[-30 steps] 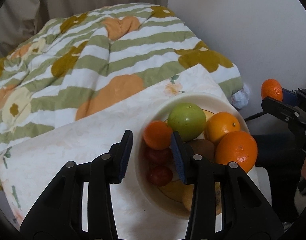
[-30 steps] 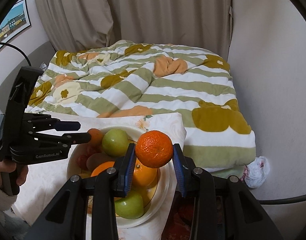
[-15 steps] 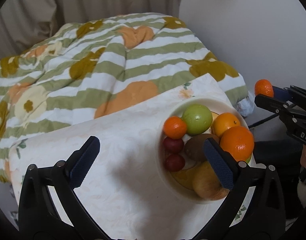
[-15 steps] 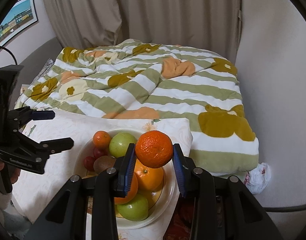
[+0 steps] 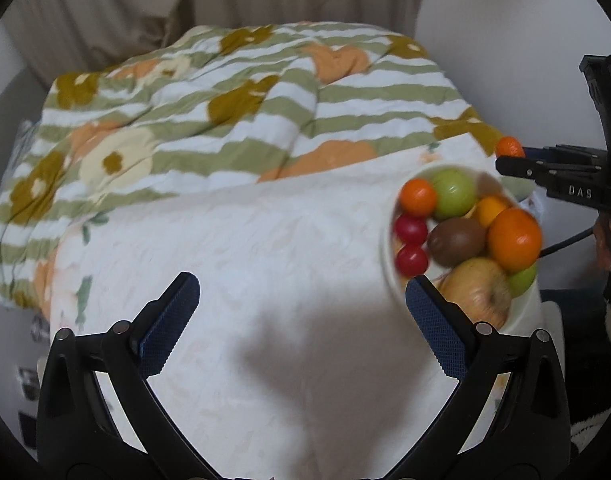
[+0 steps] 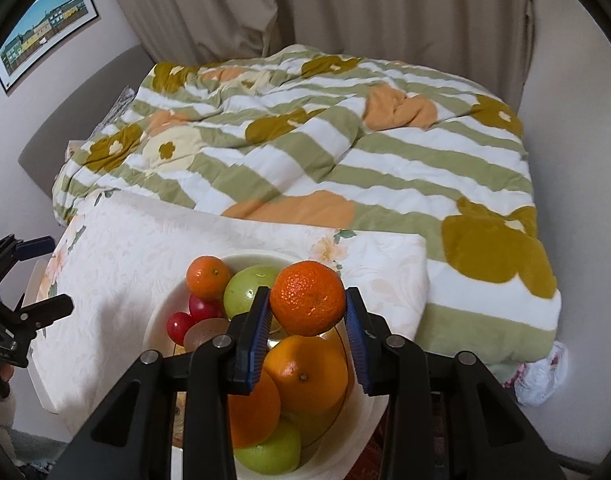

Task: Organize fruits
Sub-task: 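Release the mandarin onto the plate while the left tool releases its mandarin there, then withdraw both open tools away from the full plate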

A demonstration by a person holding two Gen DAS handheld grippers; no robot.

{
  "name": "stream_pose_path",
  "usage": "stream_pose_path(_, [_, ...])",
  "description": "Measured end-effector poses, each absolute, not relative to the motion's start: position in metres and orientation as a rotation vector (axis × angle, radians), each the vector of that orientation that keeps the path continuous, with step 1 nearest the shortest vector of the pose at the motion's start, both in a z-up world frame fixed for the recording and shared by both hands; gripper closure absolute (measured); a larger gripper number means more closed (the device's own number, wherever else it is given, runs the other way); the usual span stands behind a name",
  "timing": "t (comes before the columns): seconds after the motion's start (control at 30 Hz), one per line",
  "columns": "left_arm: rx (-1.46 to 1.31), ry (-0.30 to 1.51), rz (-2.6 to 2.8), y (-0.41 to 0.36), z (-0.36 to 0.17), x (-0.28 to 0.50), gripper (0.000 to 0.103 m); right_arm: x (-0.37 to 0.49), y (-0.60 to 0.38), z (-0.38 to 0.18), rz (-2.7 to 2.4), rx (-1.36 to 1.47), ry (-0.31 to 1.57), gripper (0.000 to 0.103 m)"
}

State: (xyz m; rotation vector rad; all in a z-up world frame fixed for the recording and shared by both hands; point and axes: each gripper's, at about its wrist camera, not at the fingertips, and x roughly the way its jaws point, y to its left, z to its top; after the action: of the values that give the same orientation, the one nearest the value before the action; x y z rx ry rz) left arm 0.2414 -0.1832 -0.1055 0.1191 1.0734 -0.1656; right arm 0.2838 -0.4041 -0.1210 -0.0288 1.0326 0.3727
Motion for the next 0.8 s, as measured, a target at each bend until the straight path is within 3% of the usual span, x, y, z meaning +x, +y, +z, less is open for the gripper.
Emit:
stream_pose_path(0.17, [0.091,1.095,-0.111,-0.17,-0.111,0.228,0.0,0.29,-0.4,-0.134,0.393,-0.031,1.081,0.068])
stream_pose_path(0.23, [0.085,1.1,-0.098,-0.167,-0.111,0.224,0.0,0.289,-0.401,-0.135,0.391,-0.023,1.077,0.054])
stream_pose_path(0.3, [0.081,1.101,-0.093,-0.167,-0.109,0.219,0.0,0.288,-0.401,-0.134,0.388,-0.013,1.072,0.048])
stream_pose_path(0.37, [0.081,1.095,-0.089,-0.165,-0.106,0.216,0.0,0.287,-0.402,-0.131,0.376,-0.01,1.066,0.032])
stream_pose_path(0.4, [0.081,1.091,-0.087,-0.165,-0.105,0.214,0.0,0.285,-0.402,-0.129,0.372,-0.011,1.055,0.018])
stream_pose_path(0.47, [0.076,1.081,-0.086,-0.162,-0.1,0.212,0.0,0.282,-0.401,-0.124,0.364,-0.015,1.036,0.009])
stream_pose_path(0.8, [0.062,0.981,-0.103,-0.14,-0.066,0.191,0.0,0.247,-0.381,-0.081,0.263,-0.075,0.935,0.009])
